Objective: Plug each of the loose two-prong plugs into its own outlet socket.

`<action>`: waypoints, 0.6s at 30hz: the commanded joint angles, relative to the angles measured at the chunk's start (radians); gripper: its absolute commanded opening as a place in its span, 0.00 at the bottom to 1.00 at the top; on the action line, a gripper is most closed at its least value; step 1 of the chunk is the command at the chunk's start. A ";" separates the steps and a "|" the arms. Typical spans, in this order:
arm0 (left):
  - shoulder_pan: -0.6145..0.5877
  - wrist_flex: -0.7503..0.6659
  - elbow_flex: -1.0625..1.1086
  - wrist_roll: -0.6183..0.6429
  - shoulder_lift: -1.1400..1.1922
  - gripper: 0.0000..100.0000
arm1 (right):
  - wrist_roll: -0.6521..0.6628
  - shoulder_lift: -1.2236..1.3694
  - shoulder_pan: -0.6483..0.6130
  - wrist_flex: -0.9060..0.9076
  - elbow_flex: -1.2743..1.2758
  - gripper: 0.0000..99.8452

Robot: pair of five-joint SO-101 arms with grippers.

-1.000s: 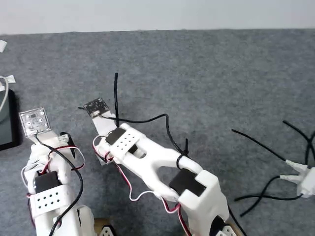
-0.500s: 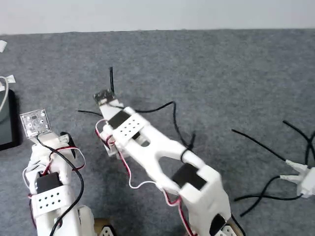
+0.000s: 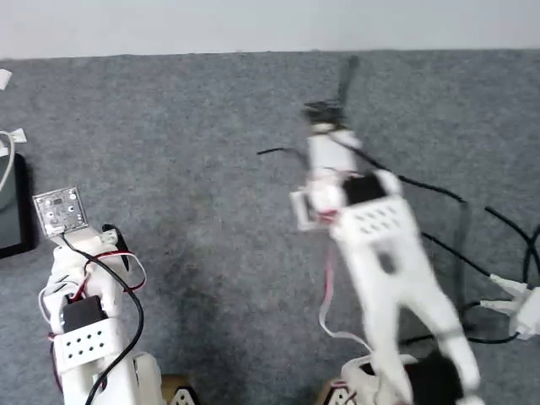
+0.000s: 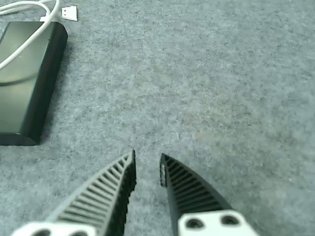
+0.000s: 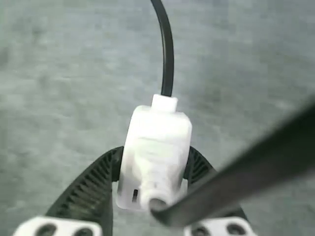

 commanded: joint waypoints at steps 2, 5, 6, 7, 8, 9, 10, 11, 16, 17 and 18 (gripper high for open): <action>0.023 -0.025 -0.012 -0.011 -0.011 0.01 | 0.124 -0.314 0.248 0.008 0.173 0.01; 0.038 -0.025 0.004 -0.012 -0.017 0.01 | 0.218 -0.452 0.441 0.007 0.275 0.01; 0.043 -0.025 0.005 -0.012 -0.017 0.01 | 0.247 -0.487 0.512 0.001 0.301 0.01; 0.048 -0.025 0.007 -0.012 -0.017 0.01 | 0.275 -0.513 0.585 -0.001 0.318 0.01; 0.052 -0.025 0.007 -0.012 -0.017 0.01 | 0.298 -0.524 0.650 -0.004 0.325 0.01; 0.057 -0.025 0.007 -0.012 -0.017 0.01 | 0.325 -0.522 0.711 -0.015 0.328 0.01; 0.058 -0.025 0.007 -0.012 -0.017 0.01 | 0.351 -0.512 0.765 -0.035 0.330 0.01; 0.058 -0.025 0.007 -0.012 -0.017 0.01 | 0.368 -0.492 0.811 -0.062 0.330 0.01; 0.058 -0.025 0.008 -0.012 -0.017 0.01 | 0.382 -0.321 0.909 -0.220 0.316 0.01; 0.058 -0.023 0.008 -0.012 -0.017 0.01 | 0.381 -0.286 0.914 -0.252 0.316 0.01; 0.057 -0.009 0.008 -0.012 -0.017 0.01 | 0.379 -0.252 0.920 -0.282 0.316 0.01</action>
